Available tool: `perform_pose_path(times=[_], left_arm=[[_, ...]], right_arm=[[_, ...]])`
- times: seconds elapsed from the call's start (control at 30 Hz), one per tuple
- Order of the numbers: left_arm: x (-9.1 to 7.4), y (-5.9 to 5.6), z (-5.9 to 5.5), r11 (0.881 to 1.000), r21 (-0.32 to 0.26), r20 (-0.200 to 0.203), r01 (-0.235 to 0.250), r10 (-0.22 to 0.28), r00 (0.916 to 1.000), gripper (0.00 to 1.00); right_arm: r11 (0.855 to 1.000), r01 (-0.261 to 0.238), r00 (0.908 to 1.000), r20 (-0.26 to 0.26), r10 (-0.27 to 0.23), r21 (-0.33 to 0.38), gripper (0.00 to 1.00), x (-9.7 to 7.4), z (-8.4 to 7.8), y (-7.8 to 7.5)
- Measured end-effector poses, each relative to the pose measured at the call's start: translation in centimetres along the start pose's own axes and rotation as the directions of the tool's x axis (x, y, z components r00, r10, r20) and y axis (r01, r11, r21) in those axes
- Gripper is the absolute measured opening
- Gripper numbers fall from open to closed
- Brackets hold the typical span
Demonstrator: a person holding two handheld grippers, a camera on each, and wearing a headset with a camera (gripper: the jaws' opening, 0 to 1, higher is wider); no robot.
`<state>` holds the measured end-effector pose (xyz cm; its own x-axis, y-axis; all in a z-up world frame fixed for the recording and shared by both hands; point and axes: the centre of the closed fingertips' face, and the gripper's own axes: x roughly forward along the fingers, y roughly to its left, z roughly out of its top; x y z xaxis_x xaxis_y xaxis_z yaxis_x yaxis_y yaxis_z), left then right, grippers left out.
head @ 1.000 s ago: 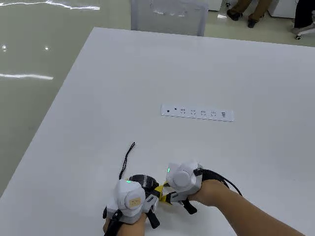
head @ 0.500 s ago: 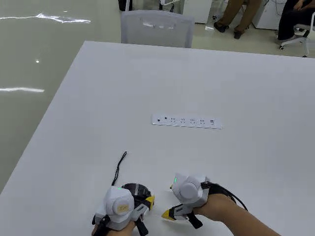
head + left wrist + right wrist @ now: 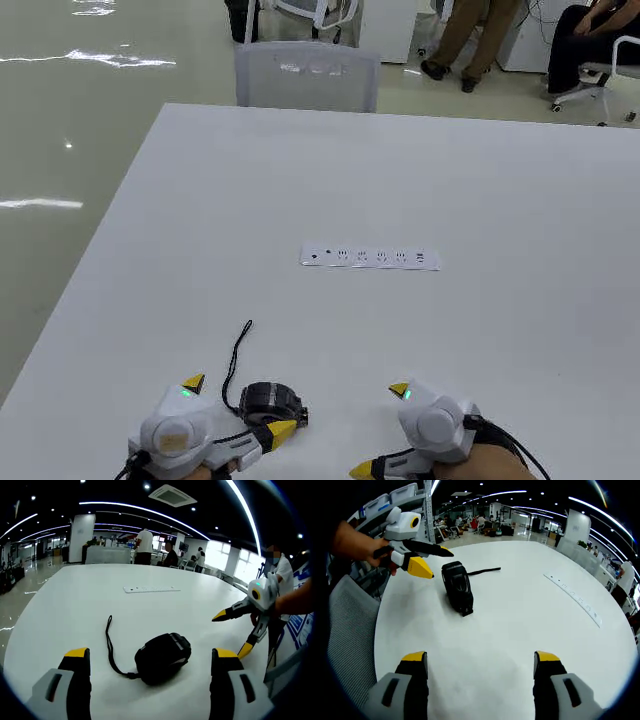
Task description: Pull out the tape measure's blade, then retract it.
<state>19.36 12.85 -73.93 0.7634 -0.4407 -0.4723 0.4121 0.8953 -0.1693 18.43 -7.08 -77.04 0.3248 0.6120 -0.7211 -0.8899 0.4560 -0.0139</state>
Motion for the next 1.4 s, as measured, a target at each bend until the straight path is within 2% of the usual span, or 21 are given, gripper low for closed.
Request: perform_pose_path(times=[0.13,0.2,0.27,0.3,0.33,0.4,0.47,0.5,0.6,0.67,0.73,0.8,0.87,0.97,1.07,1.13,1.17,1.27,1.33,1.4], left_arm=[[-2.2,1.3,-0.7,1.0,0.013,0.002,0.028,-0.028,0.9996,0.99],[-3.1,1.0,-0.4,0.999,0.017,0.017,0.047,-0.048,0.9987,0.99],[-4.2,1.3,-0.7,0.998,0.013,0.021,0.057,-0.057,0.9981,0.99],[-4.7,1.8,-0.9,0.998,0.032,0.02,0.057,-0.057,0.9981,0.99],[-5.4,2.9,-1.2,0.997,0.055,0.015,0.053,-0.054,0.9984,0.99],[-6.2,3.1,-1.6,0.997,0.059,0.013,0.044,-0.045,0.9989,0.99],[-7.2,2.5,-1.9,0.998,0.058,0.015,0.038,-0.038,0.9991,0.99],[-7.8,3.3,-2.3,0.996,0.078,0.006,0.033,-0.034,0.9994,0.99],[-9.0,4.6,-2.6,0.996,0.085,0.001,0.032,-0.032,0.9995,0.99],[-9.4,4.8,-1.9,0.997,0.07,0.02,0.018,-0.02,0.9996,0.99],[-10.1,4.4,-0.9,0.997,0.074,0.032,0.011,-0.014,0.9994,0.99],[-10.5,4.7,-0.9,0.996,0.086,0.038,0.01,-0.014,0.9992,0.99],[-11.2,3.9,-0.5,0.994,0.104,0.033,0.017,-0.02,0.9992,0.99],[-11.6,3.6,-1.4,0.994,0.094,0.023,0.053,-0.056,0.9982,0.99],[-12.6,3.4,-1.8,0.996,0.071,0.029,0.057,-0.059,0.9978,0.99],[-13.5,3.7,-2.1,0.997,0.065,0.029,0.04,-0.042,0.9987,0.99],[-14.0,4.3,-2.4,0.998,0.056,0.029,0.035,-0.036,0.9989,0.99],[-14.8,5.5,-3.3,0.999,0.043,0.015,0.018,-0.018,0.9997,0.99],[-15.1,5.6,-3.1,0.999,0.049,0.009,0.007,-0.007,0.9999,0.99],[-15.1,5.4,-2.5,0.999,0.042,0.025,-0.004,0.003,0.9997,0.99]], right_arm=[[0.998,0.05,0.9982,0.029,-0.052,0.048,0.98,-2.3,-1.1,-0.7],[0.995,0.078,0.9964,0.029,-0.079,0.054,1.0,-3.5,-2.3,-1.0],[0.99,0.106,0.9927,0.049,-0.11,0.094,1.0,-4.8,-3.0,-1.1],[0.987,0.118,0.9904,0.059,-0.125,0.112,1.0,-5.3,-3.4,-1.2],[0.978,0.144,0.9849,0.075,-0.156,0.149,1.0,-6.2,-3.8,-1.5],[0.977,0.158,0.9822,0.079,-0.17,0.143,1.0,-7.1,-4.4,-1.4],[0.972,0.182,0.9769,0.084,-0.196,0.151,1.0,-8.3,-5.1,-1.5],[0.969,0.186,0.9747,0.094,-0.203,0.165,1.0,-8.9,-5.3,-1.6],[0.96,0.213,0.9659,0.109,-0.235,0.18,1.0,-10.7,-5.4,-1.6],[0.954,0.227,0.9599,0.12,-0.253,0.198,1.0,-11.8,-5.5,-1.7],[0.949,0.234,0.9562,0.127,-0.264,0.213,1.0,-12.6,-5.7,-1.8],[0.942,0.245,0.9511,0.132,-0.279,0.23,1.0,-13.6,-6.1,-2.1],[0.938,0.249,0.9488,0.134,-0.286,0.24,1.0,-14.4,-6.4,-2.0],[0.931,0.256,0.9451,0.136,-0.297,0.259,1.0,-15.4,-7.1,-1.7],[0.926,0.27,0.9404,0.135,-0.312,0.263,1.0,-16.3,-7.9,-1.6],[0.917,0.276,0.9339,0.146,-0.326,0.288,1.0,-17.1,-8.1,-1.5],[0.906,0.285,0.9283,0.145,-0.343,0.313,1.0,-17.6,-8.3,-1.5],[0.904,0.294,0.9266,0.14,-0.349,0.309,1.0,-18.3,-9.0,-1.2],[0.899,0.3,0.9223,0.144,-0.359,0.319,1.0,-18.8,-9.2,-0.9],[0.895,0.308,0.9207,0.136,-0.366,0.322,1.0,-19.0,-9.5,-0.8]])
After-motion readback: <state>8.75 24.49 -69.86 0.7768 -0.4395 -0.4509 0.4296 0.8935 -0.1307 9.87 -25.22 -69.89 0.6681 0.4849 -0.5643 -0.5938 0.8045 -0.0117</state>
